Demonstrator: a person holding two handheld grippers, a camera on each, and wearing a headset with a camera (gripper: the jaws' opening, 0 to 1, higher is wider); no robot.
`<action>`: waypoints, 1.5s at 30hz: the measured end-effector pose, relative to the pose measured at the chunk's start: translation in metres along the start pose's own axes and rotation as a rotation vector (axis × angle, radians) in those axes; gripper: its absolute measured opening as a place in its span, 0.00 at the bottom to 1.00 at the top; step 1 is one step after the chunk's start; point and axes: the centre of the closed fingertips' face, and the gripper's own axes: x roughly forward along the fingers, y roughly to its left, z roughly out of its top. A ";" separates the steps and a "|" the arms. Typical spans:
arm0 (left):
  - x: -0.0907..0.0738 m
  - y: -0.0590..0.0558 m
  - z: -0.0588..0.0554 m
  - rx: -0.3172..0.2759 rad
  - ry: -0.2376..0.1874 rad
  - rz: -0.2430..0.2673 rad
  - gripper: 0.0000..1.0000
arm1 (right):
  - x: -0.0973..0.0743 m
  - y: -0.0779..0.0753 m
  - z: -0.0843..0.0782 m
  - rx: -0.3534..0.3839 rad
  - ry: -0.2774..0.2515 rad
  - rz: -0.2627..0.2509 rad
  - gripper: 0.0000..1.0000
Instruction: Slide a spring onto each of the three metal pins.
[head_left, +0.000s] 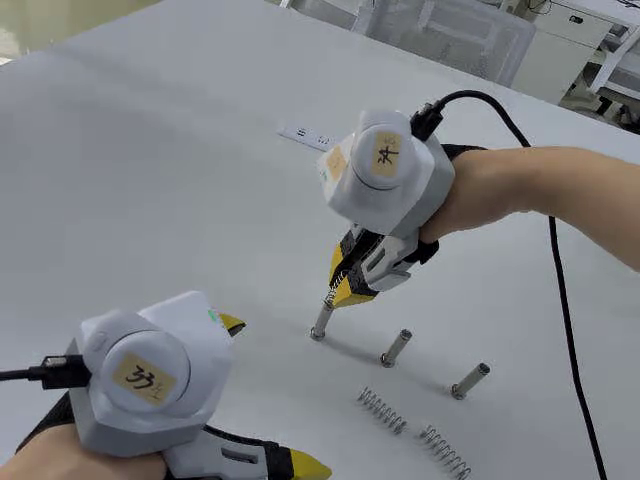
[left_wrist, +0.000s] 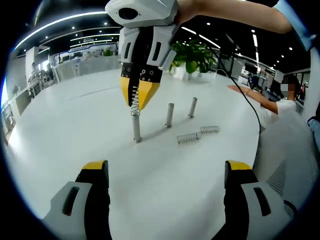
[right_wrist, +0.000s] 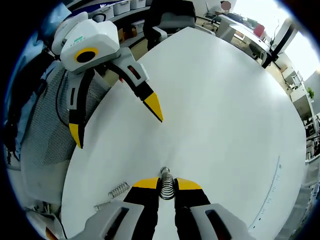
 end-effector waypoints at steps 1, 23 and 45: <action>0.000 0.000 0.000 0.001 0.001 0.000 0.95 | 0.000 0.000 0.000 0.001 0.000 0.002 0.08; 0.002 -0.002 -0.003 -0.002 0.019 -0.009 0.94 | -0.001 -0.003 -0.006 0.003 -0.002 0.006 0.08; 0.002 -0.001 -0.004 -0.004 0.028 -0.011 0.93 | 0.008 0.001 -0.008 -0.018 0.025 0.019 0.08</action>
